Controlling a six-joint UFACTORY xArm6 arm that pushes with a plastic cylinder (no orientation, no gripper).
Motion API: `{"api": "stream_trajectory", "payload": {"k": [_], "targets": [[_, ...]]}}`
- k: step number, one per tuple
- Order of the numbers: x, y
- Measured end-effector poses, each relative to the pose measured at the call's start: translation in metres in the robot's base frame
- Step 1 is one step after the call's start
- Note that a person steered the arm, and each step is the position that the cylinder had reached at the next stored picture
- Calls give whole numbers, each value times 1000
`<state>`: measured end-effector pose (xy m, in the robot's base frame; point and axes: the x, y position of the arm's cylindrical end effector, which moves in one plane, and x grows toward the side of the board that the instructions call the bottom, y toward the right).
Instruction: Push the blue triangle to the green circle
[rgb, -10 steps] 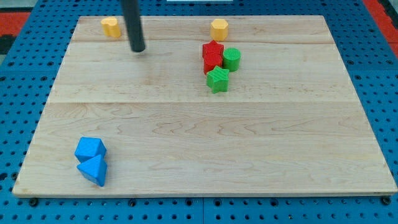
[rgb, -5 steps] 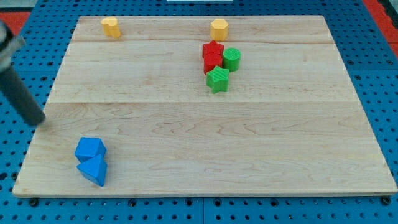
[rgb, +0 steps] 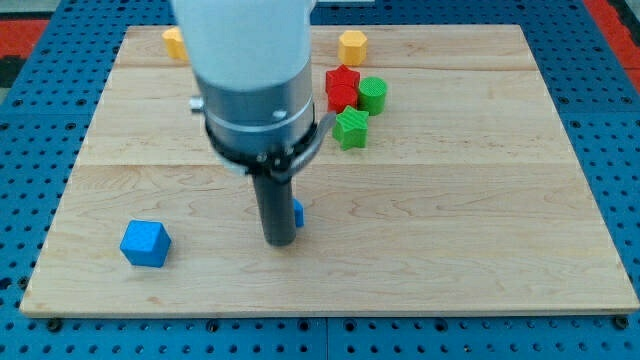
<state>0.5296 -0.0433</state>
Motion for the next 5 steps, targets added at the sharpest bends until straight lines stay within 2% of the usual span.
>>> {"api": "stream_trajectory", "payload": {"k": [1, 3, 4, 5], "targets": [[-5, -28], [-50, -12], [-67, 65], [-55, 112]]}}
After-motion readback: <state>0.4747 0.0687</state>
